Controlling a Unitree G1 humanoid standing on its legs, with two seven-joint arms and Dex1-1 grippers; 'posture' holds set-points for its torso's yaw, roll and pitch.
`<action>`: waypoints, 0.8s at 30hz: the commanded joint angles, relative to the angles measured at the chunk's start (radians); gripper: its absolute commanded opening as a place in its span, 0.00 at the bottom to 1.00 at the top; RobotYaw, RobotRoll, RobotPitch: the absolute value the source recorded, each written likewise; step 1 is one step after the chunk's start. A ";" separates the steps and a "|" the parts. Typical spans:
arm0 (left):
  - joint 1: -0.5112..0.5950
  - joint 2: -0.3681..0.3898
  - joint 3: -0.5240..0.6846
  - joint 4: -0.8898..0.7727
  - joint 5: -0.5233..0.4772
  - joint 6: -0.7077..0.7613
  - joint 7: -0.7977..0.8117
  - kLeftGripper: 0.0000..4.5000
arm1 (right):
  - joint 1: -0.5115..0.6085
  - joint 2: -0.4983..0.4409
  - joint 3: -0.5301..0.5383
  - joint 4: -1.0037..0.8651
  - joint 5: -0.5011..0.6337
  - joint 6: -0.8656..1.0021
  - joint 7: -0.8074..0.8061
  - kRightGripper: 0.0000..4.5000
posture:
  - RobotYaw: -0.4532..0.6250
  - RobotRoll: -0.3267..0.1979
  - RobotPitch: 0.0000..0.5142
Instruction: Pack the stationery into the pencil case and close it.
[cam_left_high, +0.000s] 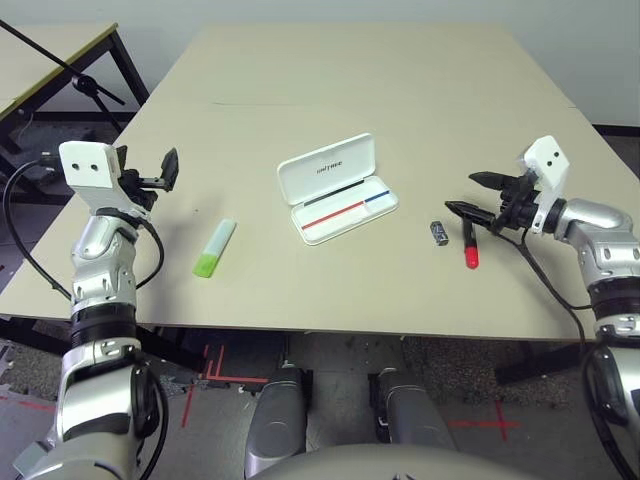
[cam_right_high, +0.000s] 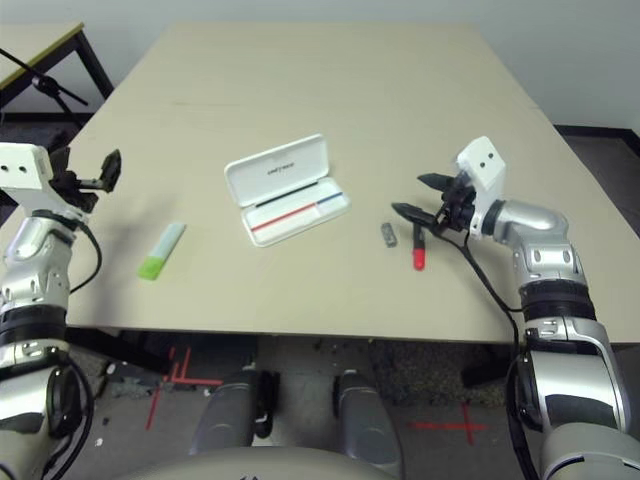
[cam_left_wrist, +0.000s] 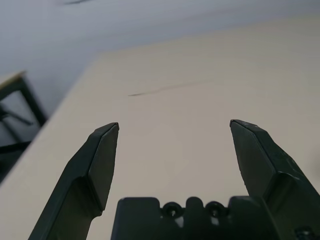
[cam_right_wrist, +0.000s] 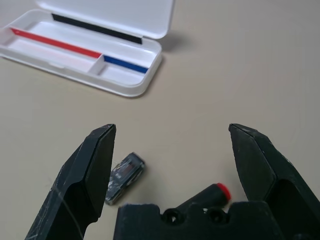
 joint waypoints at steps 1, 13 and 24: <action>0.074 0.035 -0.085 -0.227 -0.081 0.147 -0.135 0.99 | 0.011 -0.001 0.016 -0.017 -0.004 0.005 0.006 1.00 | 0.50 0.62 0.21; 0.108 0.157 -0.357 -0.517 -0.105 0.398 -0.372 0.99 | 0.006 0.004 0.041 0.001 -0.019 -0.014 0.017 1.00 | 0.50 0.62 0.20; -0.085 0.073 -0.599 -0.302 0.094 0.396 -0.404 0.99 | -0.005 0.021 0.040 0.008 -0.032 -0.046 -0.009 1.00 | 0.48 0.62 0.19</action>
